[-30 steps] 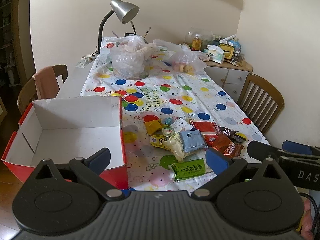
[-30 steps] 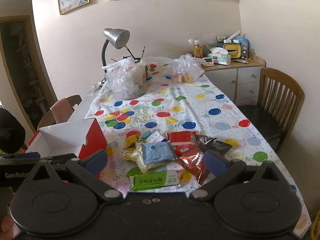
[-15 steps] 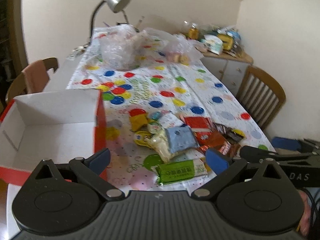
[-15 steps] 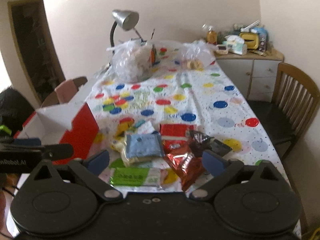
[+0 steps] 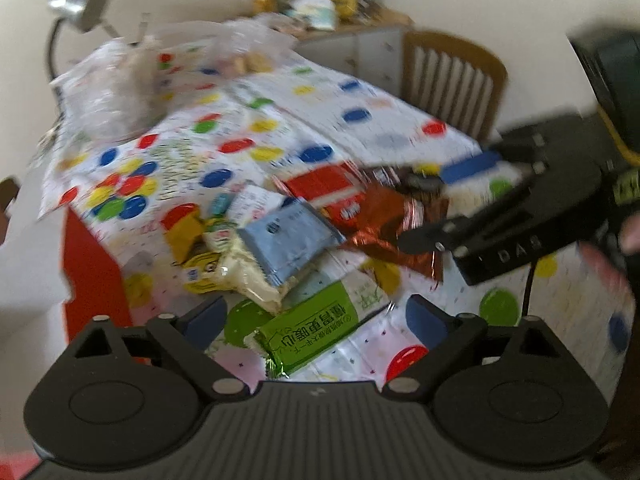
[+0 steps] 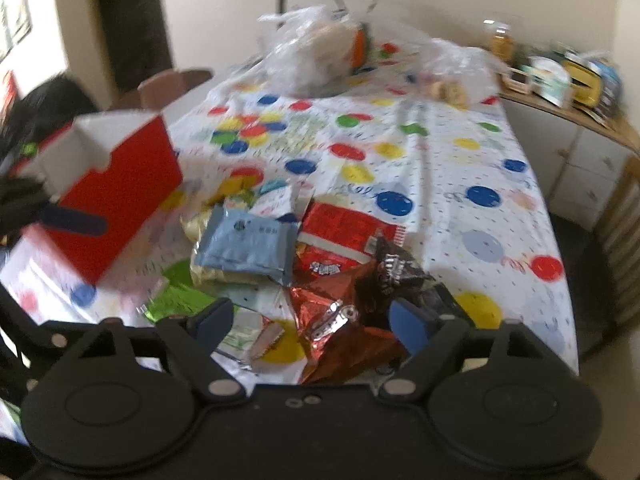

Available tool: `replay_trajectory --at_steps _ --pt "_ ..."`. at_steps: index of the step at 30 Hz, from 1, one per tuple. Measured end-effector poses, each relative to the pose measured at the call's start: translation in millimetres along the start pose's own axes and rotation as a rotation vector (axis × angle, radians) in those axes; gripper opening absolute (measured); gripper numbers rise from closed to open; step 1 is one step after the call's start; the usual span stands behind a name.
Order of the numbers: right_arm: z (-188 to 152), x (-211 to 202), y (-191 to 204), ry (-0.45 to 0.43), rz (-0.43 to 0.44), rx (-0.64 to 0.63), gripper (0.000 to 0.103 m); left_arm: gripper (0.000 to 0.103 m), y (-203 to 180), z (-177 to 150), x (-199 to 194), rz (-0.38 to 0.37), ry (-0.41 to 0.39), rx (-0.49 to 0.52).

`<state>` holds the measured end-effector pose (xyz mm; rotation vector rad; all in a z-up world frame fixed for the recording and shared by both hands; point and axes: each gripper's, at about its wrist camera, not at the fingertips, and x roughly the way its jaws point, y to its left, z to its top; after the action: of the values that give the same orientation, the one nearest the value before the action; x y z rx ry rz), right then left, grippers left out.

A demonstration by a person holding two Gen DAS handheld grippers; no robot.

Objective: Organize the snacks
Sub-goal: 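Grasp the green bar with the left tool while the right tool grasps the red-brown chip bag, then carry both snacks into the cardboard box and open both tools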

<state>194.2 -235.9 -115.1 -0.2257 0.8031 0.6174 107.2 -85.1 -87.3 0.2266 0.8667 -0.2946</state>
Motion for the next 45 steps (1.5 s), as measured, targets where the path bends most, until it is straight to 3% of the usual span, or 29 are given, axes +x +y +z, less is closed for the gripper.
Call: replay_trajectory --at_steps 6,10,15,20,23,27,32,37,42,45 --pt "-2 26 -3 0.051 0.002 -0.045 0.076 0.08 -2 1 43 -0.061 0.1 0.144" --pt "-3 35 -2 0.071 0.002 -0.09 0.071 0.064 -2 2 62 -0.105 0.148 0.222" --pt "-4 40 -3 0.092 0.017 -0.124 0.069 0.064 -8 7 77 -0.159 0.18 0.341" --pt "-6 46 -3 0.117 0.032 -0.151 0.069 0.064 -2 13 93 -0.211 0.244 0.356" --pt "-9 49 -3 0.126 0.028 -0.146 0.069 0.064 8 15 100 -0.239 0.263 0.299" --pt "-13 50 -5 0.131 0.031 -0.123 0.058 0.062 14 14 99 -0.23 0.268 0.212" --pt "-16 47 -8 0.112 0.03 -0.065 0.048 0.049 13 14 97 -0.173 0.279 0.085" --pt "-18 42 -11 0.101 0.036 0.007 0.047 0.046 17 7 86 -0.088 0.278 -0.11" --pt "-21 31 -14 0.096 0.058 0.073 0.047 0.043 23 -6 71 -0.077 0.281 -0.285" --pt "-24 23 -15 0.1 0.068 0.1 0.047 0.043 22 -14 62 -0.055 0.279 -0.335"
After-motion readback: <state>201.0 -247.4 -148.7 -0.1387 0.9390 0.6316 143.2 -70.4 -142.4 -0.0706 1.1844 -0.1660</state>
